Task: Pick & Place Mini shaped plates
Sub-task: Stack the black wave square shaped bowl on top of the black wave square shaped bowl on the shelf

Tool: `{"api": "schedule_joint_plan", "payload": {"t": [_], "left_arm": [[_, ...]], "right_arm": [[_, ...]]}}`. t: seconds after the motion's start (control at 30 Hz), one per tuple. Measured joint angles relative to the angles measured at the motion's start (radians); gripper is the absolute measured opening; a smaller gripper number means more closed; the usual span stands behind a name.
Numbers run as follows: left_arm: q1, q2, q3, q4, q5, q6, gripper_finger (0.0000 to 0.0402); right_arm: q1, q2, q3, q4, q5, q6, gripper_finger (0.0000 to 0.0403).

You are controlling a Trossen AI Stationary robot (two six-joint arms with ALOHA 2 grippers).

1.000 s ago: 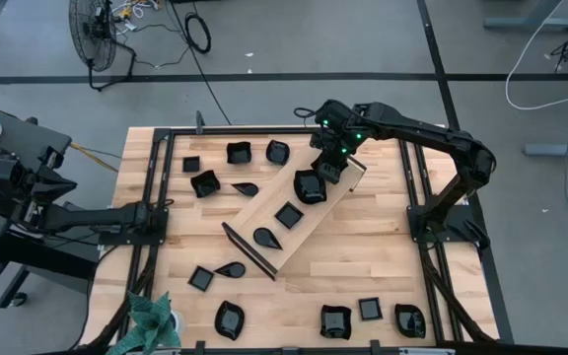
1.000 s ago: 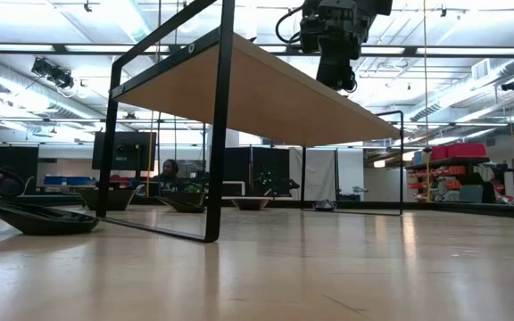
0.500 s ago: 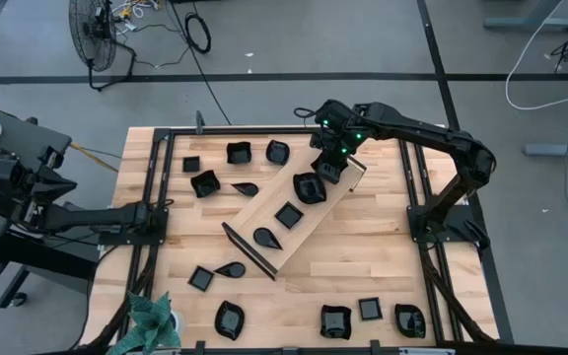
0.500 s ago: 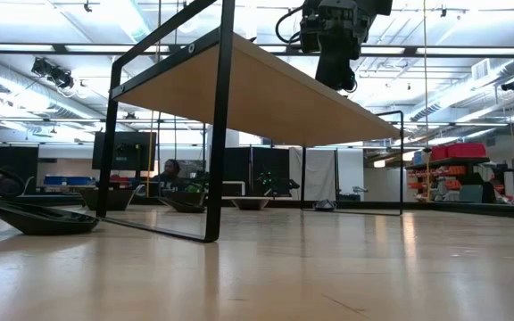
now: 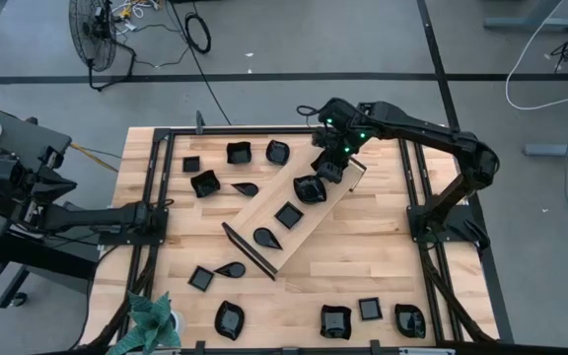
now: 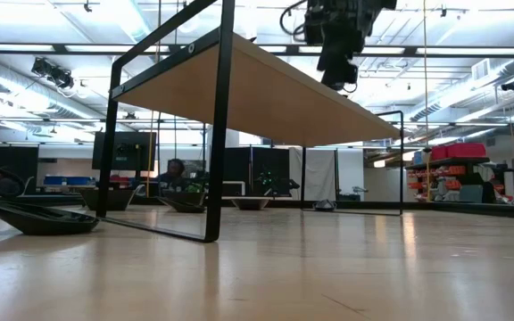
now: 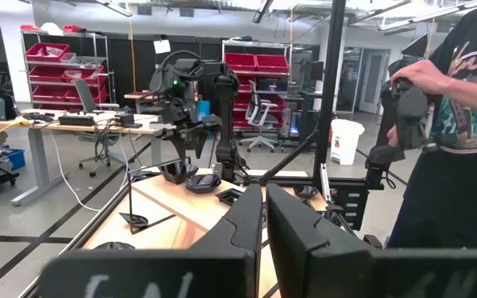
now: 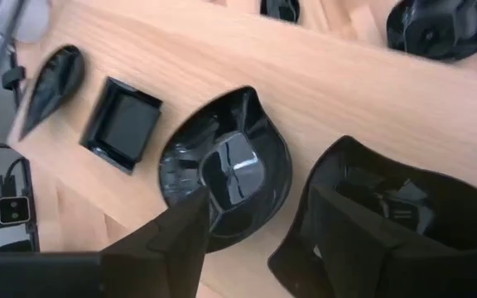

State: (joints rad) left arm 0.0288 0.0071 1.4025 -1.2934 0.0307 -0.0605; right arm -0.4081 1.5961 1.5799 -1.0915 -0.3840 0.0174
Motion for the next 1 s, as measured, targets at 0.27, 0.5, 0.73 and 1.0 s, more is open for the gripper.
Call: {"api": "schedule_joint_plan", "payload": {"t": [0.27, 0.5, 0.73, 1.0], "left_arm": [[0.000, 0.000, 0.000, 0.000, 0.000, 0.000, 0.0025], [0.000, 0.000, 0.000, 0.000, 0.000, 0.000, 0.0025], [0.000, 0.000, 0.000, 0.000, 0.000, 0.000, 0.0025], [0.000, 0.000, 0.000, 0.000, 0.000, 0.000, 0.0025]], "right_arm": [[0.085, -0.096, -0.004, 0.002, 0.001, 0.028, 0.0210], [0.192, -0.194, -0.132, 0.036, 0.036, 0.056, 0.0211], [0.298, -0.280, -0.274, 0.058, 0.121, 0.124, 0.0211], [0.419, -0.332, -0.374, 0.058, 0.199, 0.170, 0.0211]]}}
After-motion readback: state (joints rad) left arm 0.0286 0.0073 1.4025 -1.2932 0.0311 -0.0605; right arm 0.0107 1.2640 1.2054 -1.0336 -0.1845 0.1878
